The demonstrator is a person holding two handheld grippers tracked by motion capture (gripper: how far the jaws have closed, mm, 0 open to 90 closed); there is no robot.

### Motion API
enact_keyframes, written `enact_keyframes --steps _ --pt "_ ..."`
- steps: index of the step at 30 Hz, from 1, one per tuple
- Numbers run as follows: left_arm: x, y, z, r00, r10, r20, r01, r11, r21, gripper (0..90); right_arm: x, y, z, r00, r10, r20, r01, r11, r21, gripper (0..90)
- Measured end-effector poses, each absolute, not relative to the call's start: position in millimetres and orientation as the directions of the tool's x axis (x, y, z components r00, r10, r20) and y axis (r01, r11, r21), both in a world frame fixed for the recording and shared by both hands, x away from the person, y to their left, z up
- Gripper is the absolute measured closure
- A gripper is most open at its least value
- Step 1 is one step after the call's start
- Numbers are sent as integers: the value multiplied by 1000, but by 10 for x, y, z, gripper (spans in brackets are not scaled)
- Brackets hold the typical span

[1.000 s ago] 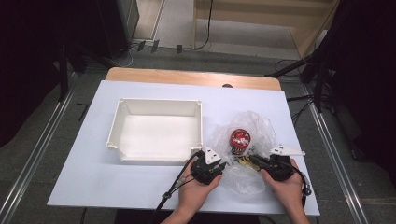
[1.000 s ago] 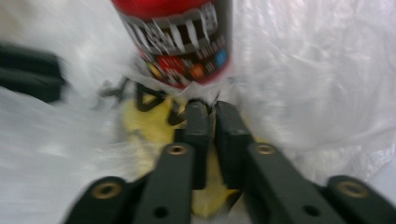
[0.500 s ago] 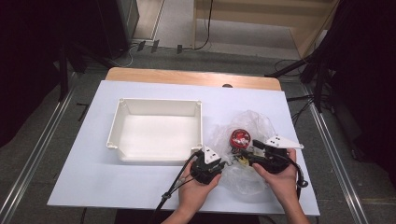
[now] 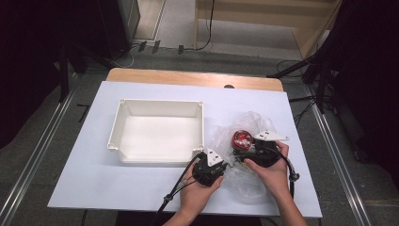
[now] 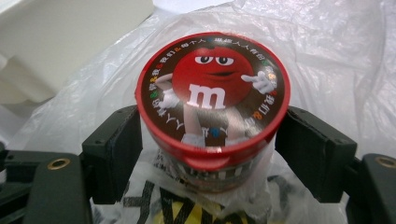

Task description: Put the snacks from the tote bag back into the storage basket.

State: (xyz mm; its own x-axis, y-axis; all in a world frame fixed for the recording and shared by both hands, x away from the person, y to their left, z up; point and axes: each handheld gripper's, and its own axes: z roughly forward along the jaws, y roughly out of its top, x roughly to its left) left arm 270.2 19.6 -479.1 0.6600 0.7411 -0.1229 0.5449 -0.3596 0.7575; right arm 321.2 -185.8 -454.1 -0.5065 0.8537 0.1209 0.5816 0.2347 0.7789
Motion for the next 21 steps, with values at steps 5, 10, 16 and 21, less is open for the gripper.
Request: enact_keyframes --steps 5,10,16,21 --pt "2696 190 -4792 661 741 -119 542 -361 759 796 3270 -1824 -4588 -498 859 119 596 239 767 210" --pt "2696 189 -4791 662 741 -118 542 -363 758 798 3318 -1780 -4655 -486 866 116 609 240 756 211" --pt "2703 194 -4792 662 739 -125 546 -362 756 806 3313 -1761 -4637 -496 863 98 589 252 768 241" --pt "2691 203 -4786 662 740 -120 537 -356 765 800 3280 -1804 -4565 -490 861 139 591 211 779 255"
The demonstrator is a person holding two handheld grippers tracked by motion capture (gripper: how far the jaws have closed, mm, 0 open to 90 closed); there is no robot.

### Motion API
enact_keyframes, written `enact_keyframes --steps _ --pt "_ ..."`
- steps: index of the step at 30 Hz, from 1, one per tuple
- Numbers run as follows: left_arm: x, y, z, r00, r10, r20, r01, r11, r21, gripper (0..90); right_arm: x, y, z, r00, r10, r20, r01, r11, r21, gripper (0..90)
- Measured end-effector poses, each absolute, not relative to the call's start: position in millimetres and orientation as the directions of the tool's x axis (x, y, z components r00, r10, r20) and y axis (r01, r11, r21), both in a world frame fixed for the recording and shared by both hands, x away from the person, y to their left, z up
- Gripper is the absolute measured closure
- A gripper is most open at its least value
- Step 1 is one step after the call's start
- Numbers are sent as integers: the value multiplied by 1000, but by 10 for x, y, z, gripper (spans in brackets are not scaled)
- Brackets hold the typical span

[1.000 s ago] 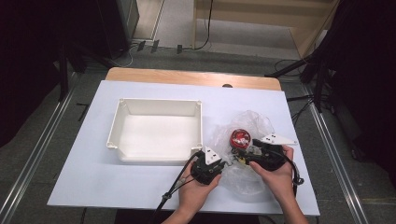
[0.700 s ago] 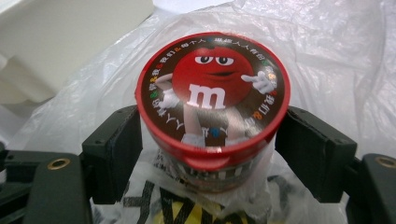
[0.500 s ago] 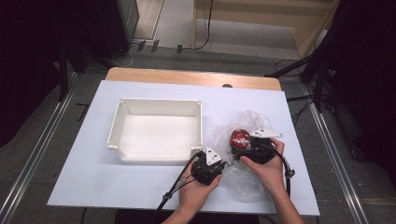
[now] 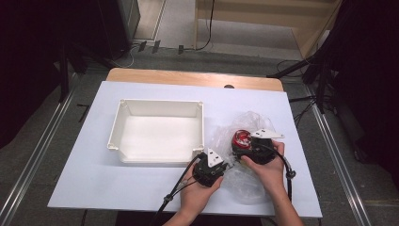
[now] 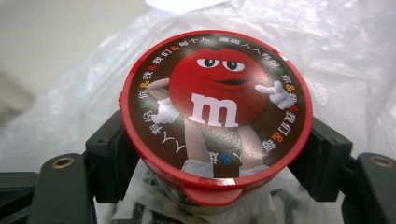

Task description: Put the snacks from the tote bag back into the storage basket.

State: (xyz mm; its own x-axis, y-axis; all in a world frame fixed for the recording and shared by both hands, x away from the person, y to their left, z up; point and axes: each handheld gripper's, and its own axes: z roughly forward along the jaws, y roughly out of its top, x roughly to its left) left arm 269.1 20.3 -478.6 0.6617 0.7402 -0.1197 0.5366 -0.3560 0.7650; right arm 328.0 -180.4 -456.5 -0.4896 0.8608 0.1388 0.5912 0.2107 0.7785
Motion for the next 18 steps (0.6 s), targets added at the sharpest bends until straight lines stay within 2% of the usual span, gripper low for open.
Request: enact_keyframes --steps 7,11,18 --pt "2608 236 -4735 675 731 -100 499 -353 792 713 3219 -1880 -4456 -487 862 142 579 196 791 255" --pt "2586 347 -4707 691 712 -122 488 -336 806 625 3170 -1933 -4397 -486 860 156 572 178 801 255" --pt "2531 530 -4583 713 685 -150 466 -302 832 545 3123 -1941 -4367 -494 857 146 568 190 801 255"
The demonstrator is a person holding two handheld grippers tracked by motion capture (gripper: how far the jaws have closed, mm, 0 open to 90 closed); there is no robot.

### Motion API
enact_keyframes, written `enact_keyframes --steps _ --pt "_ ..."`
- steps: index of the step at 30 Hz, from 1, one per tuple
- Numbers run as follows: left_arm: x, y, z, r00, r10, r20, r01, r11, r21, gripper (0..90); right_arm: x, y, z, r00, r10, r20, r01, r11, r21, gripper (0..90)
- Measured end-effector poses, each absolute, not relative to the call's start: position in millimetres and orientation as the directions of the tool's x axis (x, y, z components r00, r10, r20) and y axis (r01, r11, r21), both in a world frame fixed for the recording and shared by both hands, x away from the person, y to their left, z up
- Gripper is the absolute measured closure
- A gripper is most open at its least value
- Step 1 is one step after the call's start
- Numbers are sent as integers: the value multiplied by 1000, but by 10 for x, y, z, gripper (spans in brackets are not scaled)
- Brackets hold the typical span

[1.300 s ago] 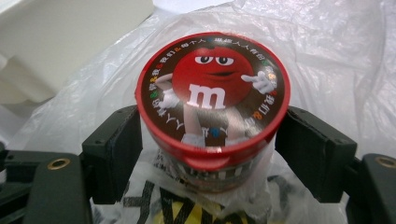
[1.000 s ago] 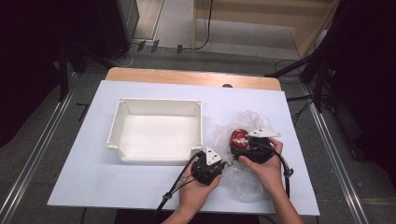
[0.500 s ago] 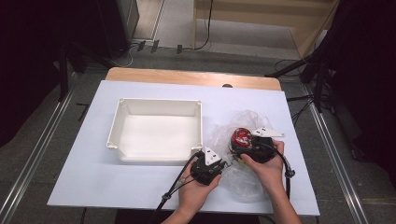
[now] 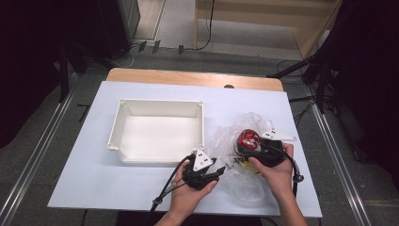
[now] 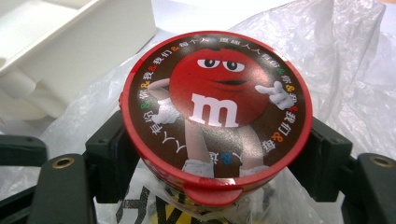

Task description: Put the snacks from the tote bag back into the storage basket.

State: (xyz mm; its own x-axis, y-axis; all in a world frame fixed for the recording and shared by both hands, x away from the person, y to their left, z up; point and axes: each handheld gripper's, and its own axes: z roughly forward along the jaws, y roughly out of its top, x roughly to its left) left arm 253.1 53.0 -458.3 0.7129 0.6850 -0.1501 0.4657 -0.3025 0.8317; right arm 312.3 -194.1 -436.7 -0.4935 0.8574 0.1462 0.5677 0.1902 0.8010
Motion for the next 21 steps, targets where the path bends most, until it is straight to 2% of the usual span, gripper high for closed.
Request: enact_keyframes --steps 6,11,12,21 --pt "2501 723 -4486 731 658 -183 457 -272 847 511 3112 -1937 -4358 -497 856 145 566 193 802 255" --pt "2480 919 -4494 731 654 -195 456 -256 853 445 3092 -1943 -4345 -515 846 140 551 202 810 255" --pt "2476 947 -4497 724 662 -194 458 -251 853 397 3083 -1946 -4337 -525 840 137 543 207 814 255" --pt "2443 1225 -4532 699 697 -159 435 -239 868 222 3081 -1966 -4332 -525 840 139 543 205 814 255"
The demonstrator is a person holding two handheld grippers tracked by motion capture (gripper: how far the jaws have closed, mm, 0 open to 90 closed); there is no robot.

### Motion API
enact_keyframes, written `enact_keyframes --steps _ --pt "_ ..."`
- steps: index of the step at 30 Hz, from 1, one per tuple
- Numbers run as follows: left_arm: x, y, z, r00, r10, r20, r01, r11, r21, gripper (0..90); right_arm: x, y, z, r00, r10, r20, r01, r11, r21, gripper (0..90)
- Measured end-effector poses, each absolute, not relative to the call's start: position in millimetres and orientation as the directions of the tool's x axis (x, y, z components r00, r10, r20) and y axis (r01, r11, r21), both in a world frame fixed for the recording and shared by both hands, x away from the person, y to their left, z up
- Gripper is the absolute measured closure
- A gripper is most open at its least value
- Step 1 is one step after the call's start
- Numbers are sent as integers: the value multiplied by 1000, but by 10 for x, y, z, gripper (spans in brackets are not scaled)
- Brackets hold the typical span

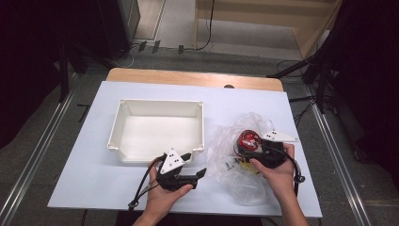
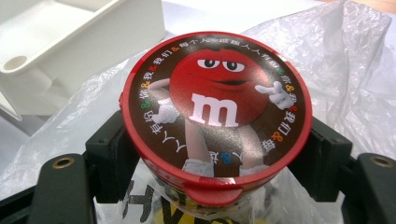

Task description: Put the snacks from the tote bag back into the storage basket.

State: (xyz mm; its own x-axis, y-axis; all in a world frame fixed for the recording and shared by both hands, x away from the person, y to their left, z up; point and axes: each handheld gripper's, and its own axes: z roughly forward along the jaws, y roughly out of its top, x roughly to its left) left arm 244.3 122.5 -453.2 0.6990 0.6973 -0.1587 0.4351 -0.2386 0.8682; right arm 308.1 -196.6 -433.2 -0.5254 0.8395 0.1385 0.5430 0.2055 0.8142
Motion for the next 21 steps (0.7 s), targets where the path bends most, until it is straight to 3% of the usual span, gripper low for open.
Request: enact_keyframes --steps 15,21 --pt "2428 1811 -4511 618 764 -185 461 -161 873 22 3054 -1941 -4328 -548 826 133 534 223 816 254" --pt "2396 2034 -4462 592 785 -183 454 -136 881 16 3030 -1958 -4265 -541 830 138 532 210 820 255"
